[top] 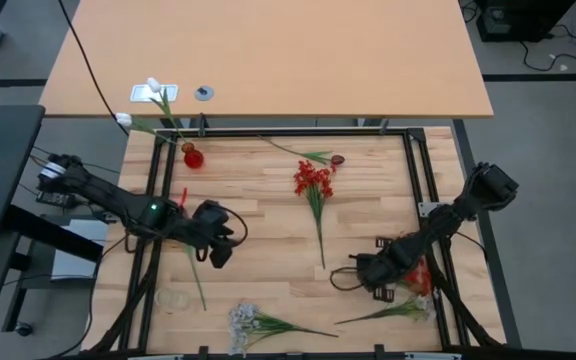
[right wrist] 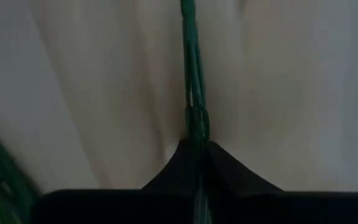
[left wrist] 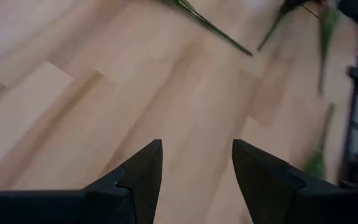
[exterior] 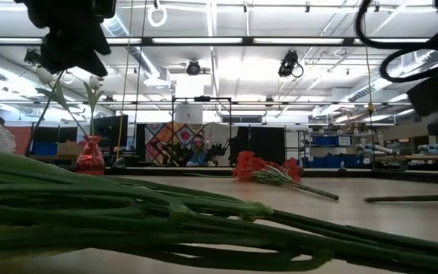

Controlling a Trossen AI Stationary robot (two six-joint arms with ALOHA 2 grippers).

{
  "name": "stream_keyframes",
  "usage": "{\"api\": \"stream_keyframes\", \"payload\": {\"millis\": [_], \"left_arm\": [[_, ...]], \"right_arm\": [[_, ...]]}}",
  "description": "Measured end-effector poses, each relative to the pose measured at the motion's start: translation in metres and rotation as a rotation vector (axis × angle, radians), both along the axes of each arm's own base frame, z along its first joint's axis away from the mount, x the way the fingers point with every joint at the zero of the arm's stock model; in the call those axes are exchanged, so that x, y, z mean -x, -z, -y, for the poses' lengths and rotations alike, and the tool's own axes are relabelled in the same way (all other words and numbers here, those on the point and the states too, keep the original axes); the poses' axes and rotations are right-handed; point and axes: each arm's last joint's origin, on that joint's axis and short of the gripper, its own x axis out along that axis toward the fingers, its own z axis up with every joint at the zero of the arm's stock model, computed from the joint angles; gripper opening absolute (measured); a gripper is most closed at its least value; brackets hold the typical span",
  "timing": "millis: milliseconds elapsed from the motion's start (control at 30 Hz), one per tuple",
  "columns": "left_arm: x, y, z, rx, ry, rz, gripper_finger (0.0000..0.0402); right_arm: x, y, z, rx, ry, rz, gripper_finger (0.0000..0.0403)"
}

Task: Sort flowers into vase by color
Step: Put the bottom red flowers into the red vase

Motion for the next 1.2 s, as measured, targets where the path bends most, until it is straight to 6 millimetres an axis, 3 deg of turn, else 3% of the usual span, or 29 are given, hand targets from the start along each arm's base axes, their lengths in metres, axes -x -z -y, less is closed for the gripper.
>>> {"api": "stream_keyframes", "payload": {"millis": [300, 433, 767, 1000, 1200], "left_arm": [[-0.018, 0.02, 0.005, -0.086, -0.046, -0.051, 0.0199], [-0.029, 0.025, 0.009, -0.146, 0.021, -0.032, 0.0199], [-0.076, 0.026, 0.02, -0.555, 0.264, 0.22, 0.0199], [-0.093, 0.013, 0.017, -0.83, 0.295, 0.328, 0.0199], [-0.104, -0.014, 0.015, -1.009, 0.399, 0.35, 0.0199]], "right_arm": [[-0.022, -0.022, 0.044, -0.053, 0.282, 0.107, 0.0016], [-0.029, -0.036, 0.069, -0.104, 0.428, 0.184, 0.0016], [-0.055, -0.073, 0.131, -0.518, 0.723, 0.452, 0.0029], [-0.069, -0.094, 0.138, -0.871, 0.691, 0.537, 0.0028], [-0.074, -0.105, 0.137, -1.008, 0.704, 0.555, 0.0024]]}}
